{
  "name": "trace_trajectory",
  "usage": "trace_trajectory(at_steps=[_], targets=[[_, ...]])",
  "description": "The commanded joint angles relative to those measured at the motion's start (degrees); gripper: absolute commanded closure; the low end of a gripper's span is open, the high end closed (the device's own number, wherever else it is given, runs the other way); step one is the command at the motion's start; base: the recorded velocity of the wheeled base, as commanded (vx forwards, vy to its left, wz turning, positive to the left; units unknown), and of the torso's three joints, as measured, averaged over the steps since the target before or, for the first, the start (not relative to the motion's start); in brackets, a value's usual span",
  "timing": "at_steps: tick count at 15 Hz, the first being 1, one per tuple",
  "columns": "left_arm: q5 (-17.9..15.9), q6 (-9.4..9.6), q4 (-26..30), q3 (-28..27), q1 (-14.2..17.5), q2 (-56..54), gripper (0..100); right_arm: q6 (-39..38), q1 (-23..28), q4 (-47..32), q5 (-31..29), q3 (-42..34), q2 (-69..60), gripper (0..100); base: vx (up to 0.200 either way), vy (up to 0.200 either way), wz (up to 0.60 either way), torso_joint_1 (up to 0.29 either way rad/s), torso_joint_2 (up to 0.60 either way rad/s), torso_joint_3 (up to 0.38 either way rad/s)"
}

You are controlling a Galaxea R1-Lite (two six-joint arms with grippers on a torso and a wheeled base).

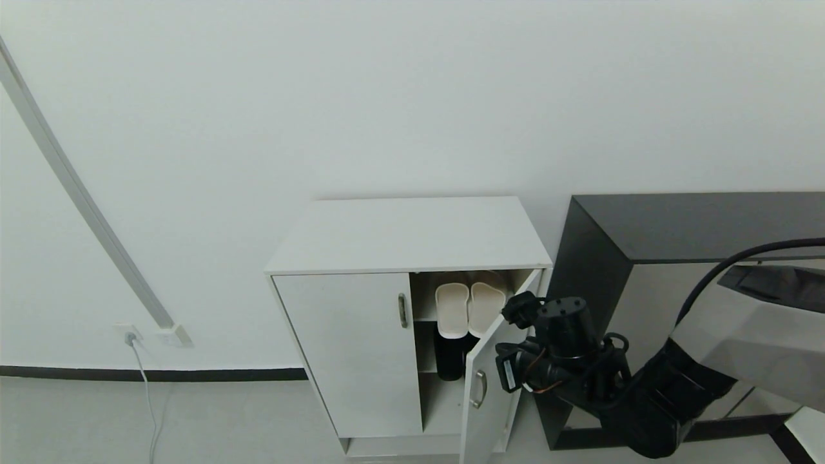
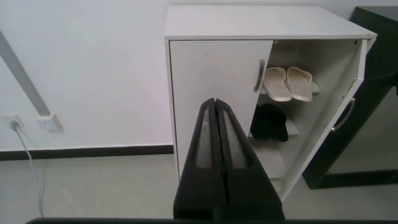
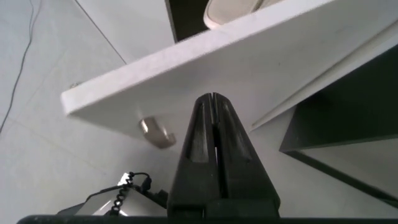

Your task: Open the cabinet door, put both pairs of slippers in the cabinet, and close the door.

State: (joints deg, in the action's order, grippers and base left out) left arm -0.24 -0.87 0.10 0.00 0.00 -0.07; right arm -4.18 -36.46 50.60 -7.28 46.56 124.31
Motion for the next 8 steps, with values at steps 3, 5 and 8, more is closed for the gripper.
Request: trace_trajectory(at_steps=[3, 5, 8], targets=[[-0.02, -0.01, -0.01, 0.00, 0.00, 0.07, 100, -1.18, 0.95, 0.81, -0.19, 4.07, 4.36, 100, 0.000, 0.000, 0.00, 0.000, 0.00, 0.000], [-0.02, -0.01, -0.01, 0.00, 0.00, 0.07, 100, -1.36, 1.66, 1.08, -0.19, 5.12, 5.68, 100, 0.000, 0.000, 0.00, 0.000, 0.00, 0.000], [-0.02, -0.01, -0.01, 0.00, 0.00, 0.07, 100, -1.36, 2.71, 2.22, -0.19, 6.79, 7.35, 100, 0.000, 0.000, 0.00, 0.000, 0.00, 0.000]])
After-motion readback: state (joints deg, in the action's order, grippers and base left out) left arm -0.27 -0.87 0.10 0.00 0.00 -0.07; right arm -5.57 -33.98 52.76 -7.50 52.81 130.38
